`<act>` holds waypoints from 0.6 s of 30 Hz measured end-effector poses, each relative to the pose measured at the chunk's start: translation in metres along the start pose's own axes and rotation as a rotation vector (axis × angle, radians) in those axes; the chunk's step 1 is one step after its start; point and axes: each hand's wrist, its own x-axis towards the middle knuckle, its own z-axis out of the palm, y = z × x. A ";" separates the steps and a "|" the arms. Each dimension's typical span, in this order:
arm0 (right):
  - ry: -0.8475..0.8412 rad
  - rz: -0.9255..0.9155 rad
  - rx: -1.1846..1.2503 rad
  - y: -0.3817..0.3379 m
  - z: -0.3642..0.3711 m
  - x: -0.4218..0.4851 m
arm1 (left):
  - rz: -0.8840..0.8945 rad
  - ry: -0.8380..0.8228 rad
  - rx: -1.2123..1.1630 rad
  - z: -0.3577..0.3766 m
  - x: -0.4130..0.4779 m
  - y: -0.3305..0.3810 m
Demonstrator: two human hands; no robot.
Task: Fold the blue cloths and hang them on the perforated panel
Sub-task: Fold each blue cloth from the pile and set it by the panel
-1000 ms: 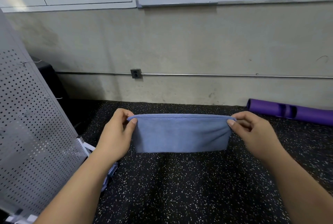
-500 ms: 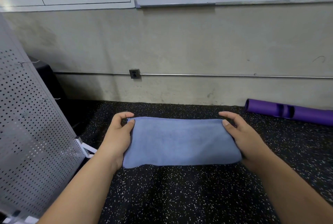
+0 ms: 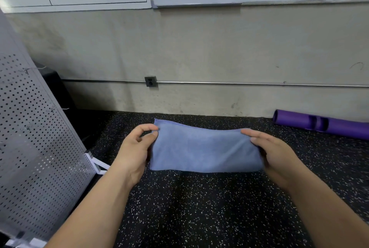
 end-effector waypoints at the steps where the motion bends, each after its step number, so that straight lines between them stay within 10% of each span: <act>1: -0.053 -0.022 0.014 -0.001 -0.002 0.000 | 0.003 -0.020 -0.016 -0.001 0.001 0.000; 18: -0.095 -0.017 -0.279 -0.001 -0.027 -0.002 | -0.043 -0.111 0.365 -0.022 0.012 -0.020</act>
